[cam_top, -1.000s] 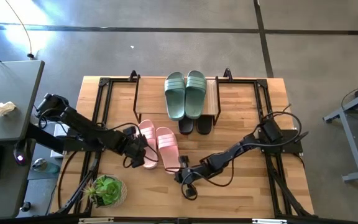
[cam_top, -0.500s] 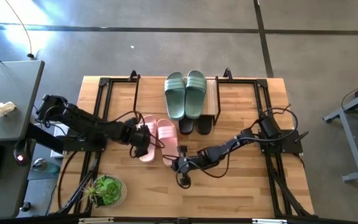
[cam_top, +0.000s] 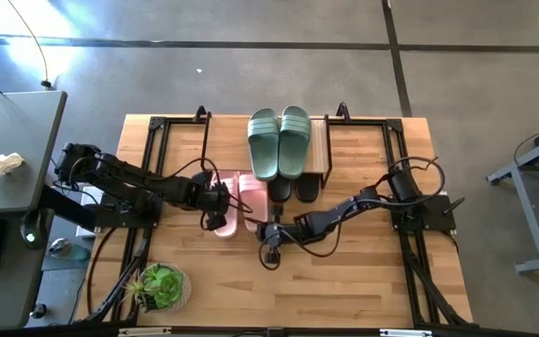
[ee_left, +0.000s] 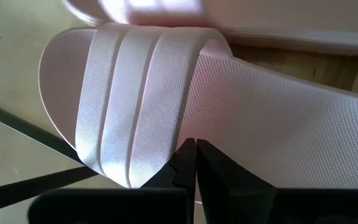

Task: Pick and place slides into the shelf
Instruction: Put the pink slippers under the shelf

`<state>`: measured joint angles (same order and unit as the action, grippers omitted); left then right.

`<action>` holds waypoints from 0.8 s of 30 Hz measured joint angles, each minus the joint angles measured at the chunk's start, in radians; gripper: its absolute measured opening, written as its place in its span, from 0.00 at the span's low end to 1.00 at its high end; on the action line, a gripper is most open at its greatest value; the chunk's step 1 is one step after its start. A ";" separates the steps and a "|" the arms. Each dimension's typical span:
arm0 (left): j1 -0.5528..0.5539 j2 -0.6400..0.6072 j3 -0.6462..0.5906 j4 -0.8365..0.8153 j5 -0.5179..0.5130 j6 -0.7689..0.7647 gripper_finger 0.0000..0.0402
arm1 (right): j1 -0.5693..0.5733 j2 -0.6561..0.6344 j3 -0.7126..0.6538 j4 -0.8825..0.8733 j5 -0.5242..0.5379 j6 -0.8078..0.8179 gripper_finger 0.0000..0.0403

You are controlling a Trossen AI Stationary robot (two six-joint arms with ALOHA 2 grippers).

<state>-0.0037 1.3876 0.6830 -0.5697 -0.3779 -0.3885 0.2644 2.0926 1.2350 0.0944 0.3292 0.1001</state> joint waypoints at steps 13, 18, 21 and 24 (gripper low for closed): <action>-0.003 0.000 0.000 0.000 0.001 0.000 0.01 | -0.086 0.000 0.000 0.000 0.064 0.033 0.00; -0.003 0.000 0.000 0.000 0.001 -0.001 0.01 | -0.101 0.000 0.000 0.000 0.109 0.041 0.00; -0.003 0.000 0.000 0.000 0.002 -0.001 0.01 | -0.110 0.000 0.000 -0.001 0.131 0.057 0.00; -0.003 0.000 0.000 -0.001 0.003 -0.001 0.01 | -0.119 0.000 0.000 0.000 0.144 0.057 0.00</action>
<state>-0.0067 1.3876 0.6830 -0.5705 -0.3744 -0.3897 0.1457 2.0926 1.2350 0.0940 0.4732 0.1573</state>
